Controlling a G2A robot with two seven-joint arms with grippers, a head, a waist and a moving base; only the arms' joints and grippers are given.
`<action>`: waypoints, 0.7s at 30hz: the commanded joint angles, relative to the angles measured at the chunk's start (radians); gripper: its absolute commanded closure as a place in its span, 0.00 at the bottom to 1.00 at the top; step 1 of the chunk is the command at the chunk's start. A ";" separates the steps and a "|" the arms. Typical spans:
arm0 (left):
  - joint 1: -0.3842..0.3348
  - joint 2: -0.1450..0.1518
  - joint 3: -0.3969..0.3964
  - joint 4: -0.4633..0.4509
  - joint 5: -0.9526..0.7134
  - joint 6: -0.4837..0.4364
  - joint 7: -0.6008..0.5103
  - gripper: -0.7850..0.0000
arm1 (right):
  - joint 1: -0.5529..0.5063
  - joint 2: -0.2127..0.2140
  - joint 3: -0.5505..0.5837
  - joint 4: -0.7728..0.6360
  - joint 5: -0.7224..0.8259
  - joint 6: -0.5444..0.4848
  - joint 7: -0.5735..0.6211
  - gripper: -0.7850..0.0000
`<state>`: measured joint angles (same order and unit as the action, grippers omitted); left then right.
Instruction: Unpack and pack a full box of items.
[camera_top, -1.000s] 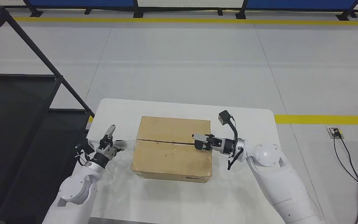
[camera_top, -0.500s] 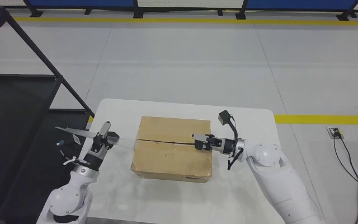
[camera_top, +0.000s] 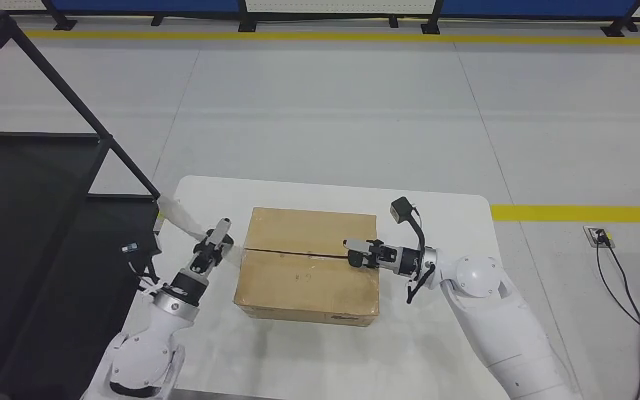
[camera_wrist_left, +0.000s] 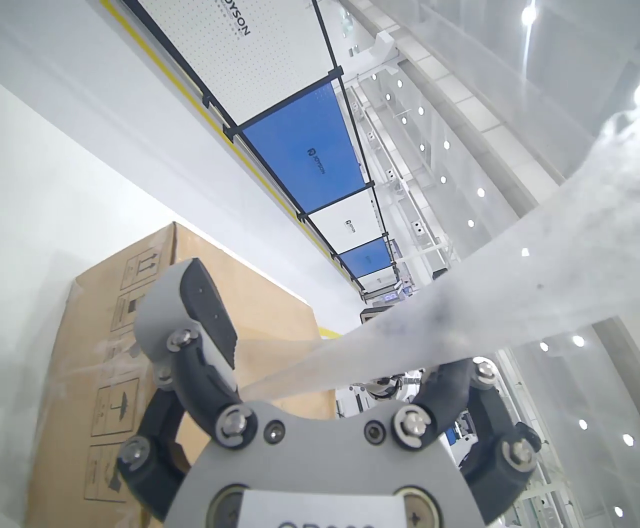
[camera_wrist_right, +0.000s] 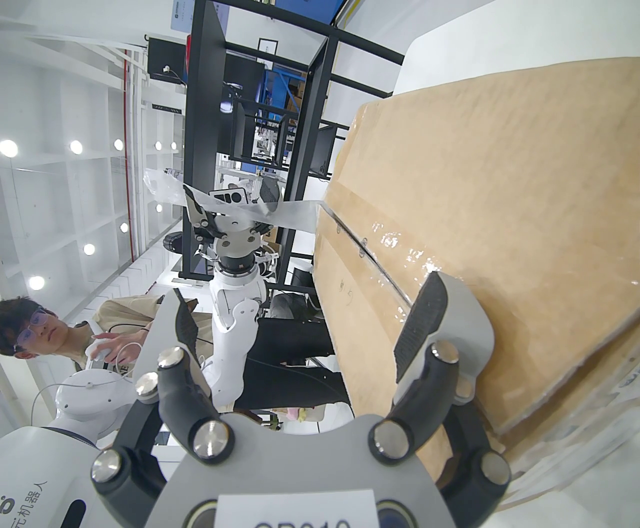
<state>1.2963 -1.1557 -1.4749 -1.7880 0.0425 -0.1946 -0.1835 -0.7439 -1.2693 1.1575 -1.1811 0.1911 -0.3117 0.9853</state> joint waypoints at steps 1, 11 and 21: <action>-0.002 -0.002 0.017 -0.009 0.020 0.003 0.007 0.00 | 0.000 0.000 0.000 0.000 0.000 0.000 0.000 0.00; -0.038 -0.016 0.099 -0.016 0.091 0.026 0.024 0.00 | 0.000 0.000 0.000 0.000 0.000 0.000 0.000 0.00; -0.076 -0.028 0.157 0.003 0.150 0.055 0.041 0.00 | 0.000 0.000 0.000 0.000 0.000 0.000 0.000 0.00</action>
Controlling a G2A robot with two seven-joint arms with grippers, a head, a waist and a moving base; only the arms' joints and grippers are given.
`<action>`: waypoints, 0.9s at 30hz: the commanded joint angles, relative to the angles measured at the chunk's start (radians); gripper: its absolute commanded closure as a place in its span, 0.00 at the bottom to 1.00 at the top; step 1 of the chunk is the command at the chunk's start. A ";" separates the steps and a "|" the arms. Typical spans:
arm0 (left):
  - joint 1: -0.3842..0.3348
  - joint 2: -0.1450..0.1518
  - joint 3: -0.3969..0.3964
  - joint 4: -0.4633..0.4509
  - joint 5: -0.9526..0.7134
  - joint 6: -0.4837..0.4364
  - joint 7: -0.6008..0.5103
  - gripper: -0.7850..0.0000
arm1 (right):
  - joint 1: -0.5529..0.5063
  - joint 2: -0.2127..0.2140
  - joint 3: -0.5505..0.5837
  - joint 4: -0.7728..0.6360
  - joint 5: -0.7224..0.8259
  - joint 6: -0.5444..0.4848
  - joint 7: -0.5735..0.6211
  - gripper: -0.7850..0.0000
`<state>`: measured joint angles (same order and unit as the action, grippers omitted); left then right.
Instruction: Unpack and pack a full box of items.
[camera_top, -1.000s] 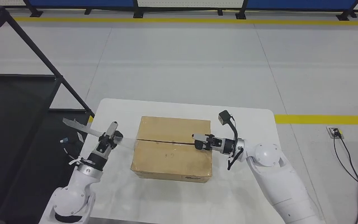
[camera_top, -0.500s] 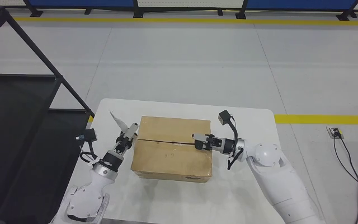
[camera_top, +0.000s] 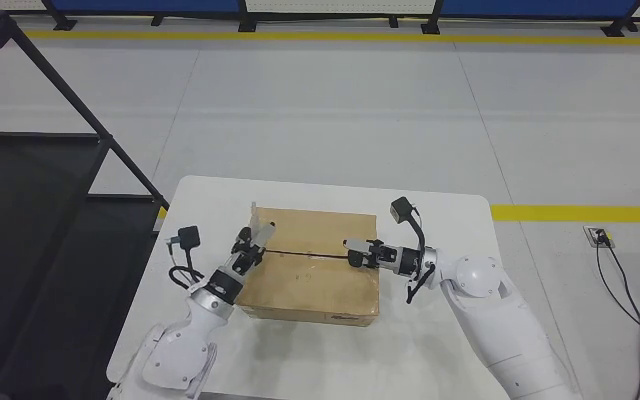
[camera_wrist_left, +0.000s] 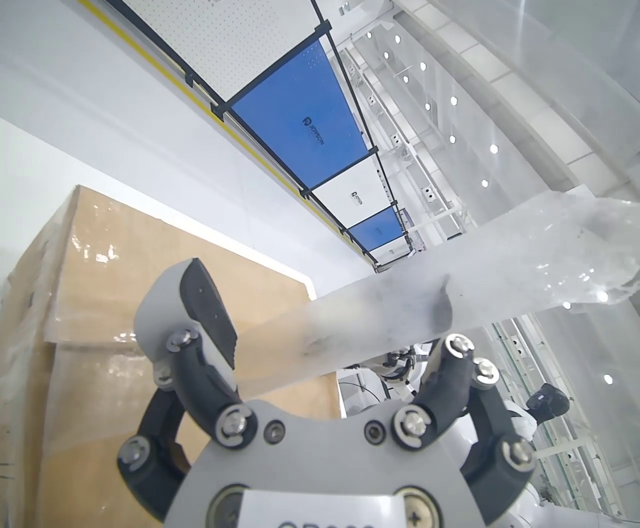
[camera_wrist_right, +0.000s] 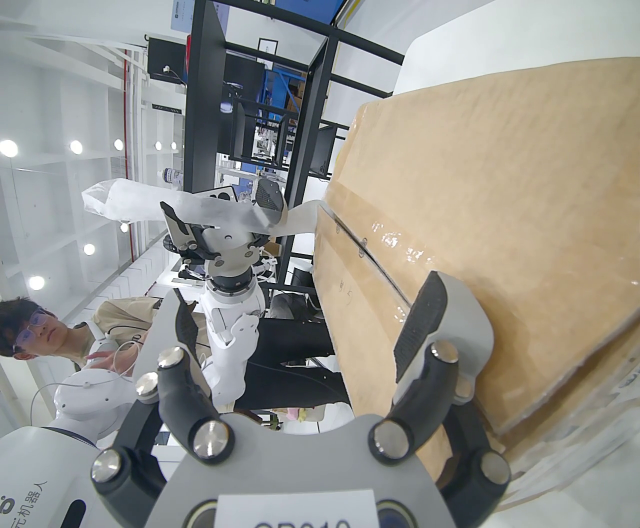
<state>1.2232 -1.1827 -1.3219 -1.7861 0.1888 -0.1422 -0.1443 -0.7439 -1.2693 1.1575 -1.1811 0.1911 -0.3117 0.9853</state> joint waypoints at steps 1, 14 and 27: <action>-0.007 -0.002 0.009 0.003 0.008 0.006 0.004 0.00 | 0.000 0.000 0.000 0.000 0.000 0.000 0.000 0.00; -0.070 -0.021 0.069 0.072 0.043 0.045 0.003 0.00 | -0.035 0.004 0.010 -0.042 -0.007 -0.001 -0.043 0.00; -0.091 -0.036 0.099 0.099 0.063 0.068 0.033 0.00 | -0.119 0.026 0.065 -0.148 -0.008 -0.032 -0.059 0.00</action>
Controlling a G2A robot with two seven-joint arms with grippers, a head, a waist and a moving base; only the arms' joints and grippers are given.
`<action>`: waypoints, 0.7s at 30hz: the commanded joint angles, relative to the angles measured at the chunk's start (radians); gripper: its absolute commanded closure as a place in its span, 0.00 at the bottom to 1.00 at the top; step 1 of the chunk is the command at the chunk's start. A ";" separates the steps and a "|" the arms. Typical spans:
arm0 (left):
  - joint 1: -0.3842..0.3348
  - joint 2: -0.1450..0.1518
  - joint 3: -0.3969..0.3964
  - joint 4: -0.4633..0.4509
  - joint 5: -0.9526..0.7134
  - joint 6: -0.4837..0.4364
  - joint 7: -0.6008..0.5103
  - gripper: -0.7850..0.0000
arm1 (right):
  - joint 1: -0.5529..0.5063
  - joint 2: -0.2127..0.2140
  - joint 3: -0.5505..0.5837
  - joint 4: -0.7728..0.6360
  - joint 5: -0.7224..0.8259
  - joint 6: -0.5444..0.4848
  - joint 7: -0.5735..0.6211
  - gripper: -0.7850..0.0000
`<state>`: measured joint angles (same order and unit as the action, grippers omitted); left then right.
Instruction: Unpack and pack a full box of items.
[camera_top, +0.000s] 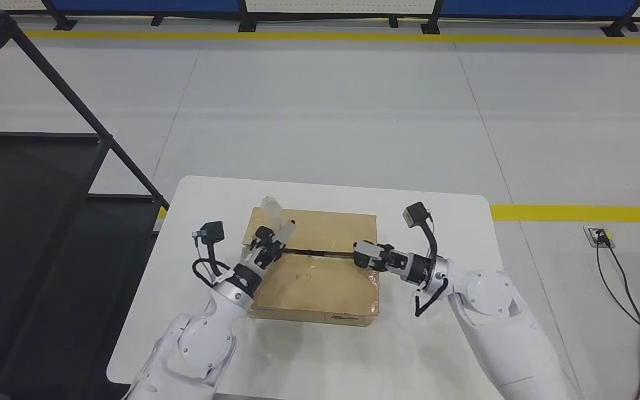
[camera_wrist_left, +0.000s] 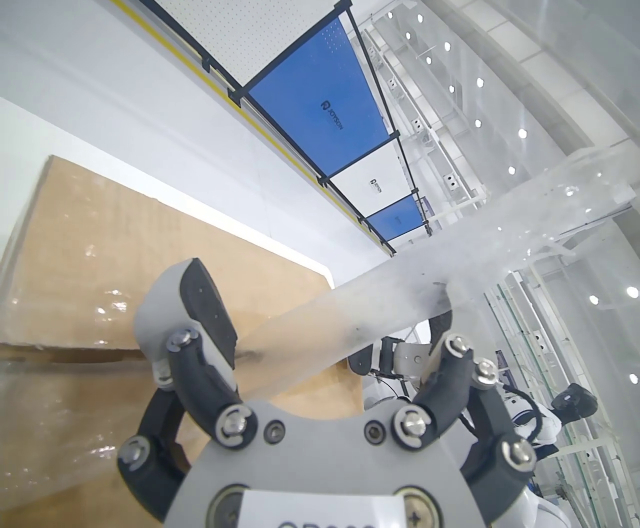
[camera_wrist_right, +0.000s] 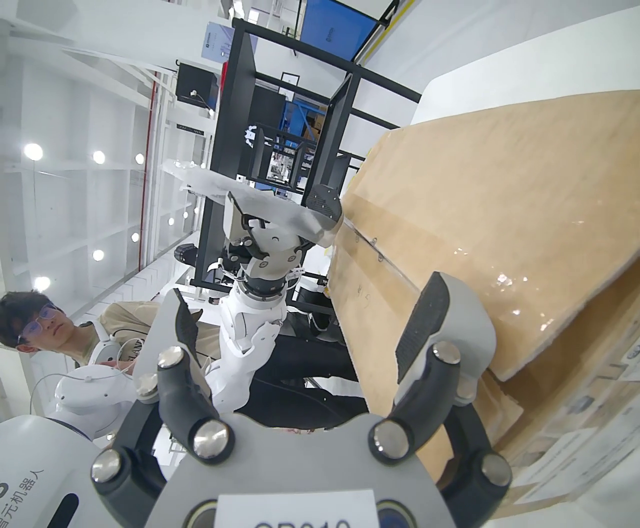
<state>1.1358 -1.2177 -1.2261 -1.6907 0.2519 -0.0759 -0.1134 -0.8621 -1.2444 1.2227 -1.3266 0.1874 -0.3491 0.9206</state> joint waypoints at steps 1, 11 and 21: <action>-0.006 -0.003 0.005 0.008 0.000 0.004 0.004 0.00 | -0.001 0.002 -0.002 -0.004 -0.007 0.014 0.014 0.00; -0.039 -0.019 0.032 0.053 0.013 0.024 0.034 0.00 | 0.028 0.004 -0.033 0.021 -0.024 0.075 0.047 0.00; -0.034 -0.026 0.045 0.052 0.046 -0.001 0.021 0.00 | 0.037 0.006 -0.041 0.040 -0.008 0.063 0.042 0.00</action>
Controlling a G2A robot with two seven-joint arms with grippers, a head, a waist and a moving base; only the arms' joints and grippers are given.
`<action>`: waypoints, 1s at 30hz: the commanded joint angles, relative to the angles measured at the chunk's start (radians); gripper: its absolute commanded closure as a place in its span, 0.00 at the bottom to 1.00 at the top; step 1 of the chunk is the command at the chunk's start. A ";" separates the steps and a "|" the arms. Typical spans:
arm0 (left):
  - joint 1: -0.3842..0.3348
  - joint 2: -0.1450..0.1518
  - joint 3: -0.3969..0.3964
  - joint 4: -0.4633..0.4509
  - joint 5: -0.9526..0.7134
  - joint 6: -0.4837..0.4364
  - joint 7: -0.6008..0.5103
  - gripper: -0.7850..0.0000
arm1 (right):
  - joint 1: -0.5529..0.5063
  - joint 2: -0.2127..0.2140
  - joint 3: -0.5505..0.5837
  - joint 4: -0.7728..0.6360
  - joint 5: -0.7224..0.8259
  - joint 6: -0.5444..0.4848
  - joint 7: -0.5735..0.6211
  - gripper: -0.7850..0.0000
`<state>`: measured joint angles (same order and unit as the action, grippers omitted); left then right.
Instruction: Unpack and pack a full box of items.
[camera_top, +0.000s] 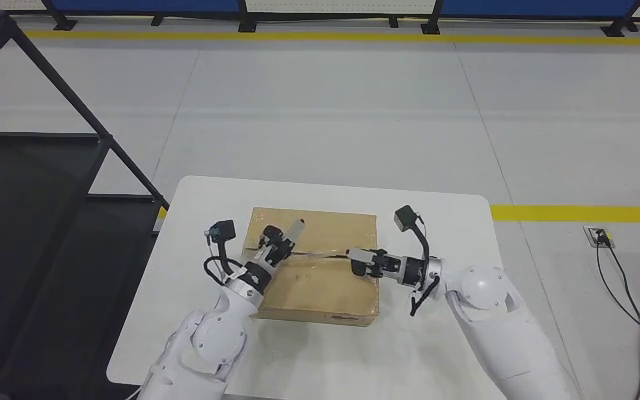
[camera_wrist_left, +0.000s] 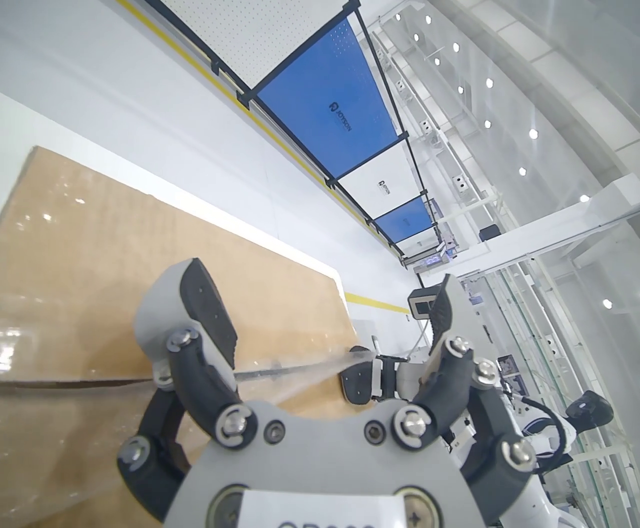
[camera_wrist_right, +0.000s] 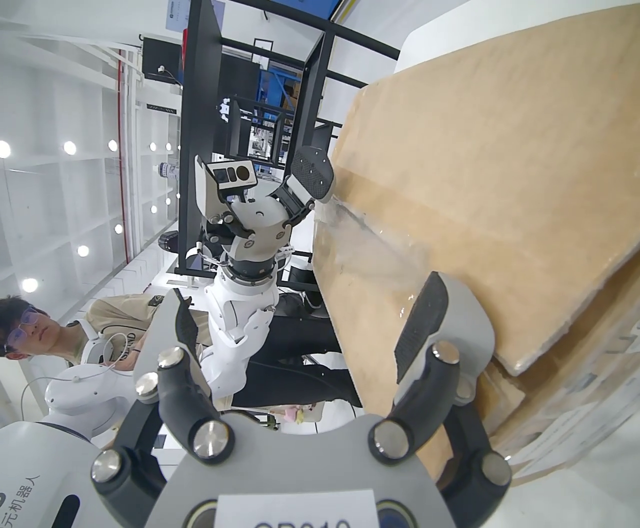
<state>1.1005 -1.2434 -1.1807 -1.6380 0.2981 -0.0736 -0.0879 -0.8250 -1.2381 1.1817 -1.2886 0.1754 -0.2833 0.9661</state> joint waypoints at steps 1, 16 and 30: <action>0.003 -0.001 -0.002 -0.001 -0.001 -0.007 -0.009 0.00 | 0.000 0.000 0.001 0.004 0.005 -0.007 -0.007 0.00; 0.033 -0.002 -0.037 -0.025 -0.037 -0.032 -0.079 0.00 | -0.095 0.031 0.104 -0.149 0.023 -0.068 -0.035 0.00; 0.028 -0.011 -0.026 -0.005 -0.032 -0.036 -0.085 0.00 | 0.019 -0.008 -0.011 -0.077 0.215 -0.070 -0.147 0.00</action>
<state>1.1282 -1.2542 -1.2068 -1.6437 0.2654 -0.1091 -0.1724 -0.8181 -1.2441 1.1762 -1.3764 0.3868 -0.3559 0.8272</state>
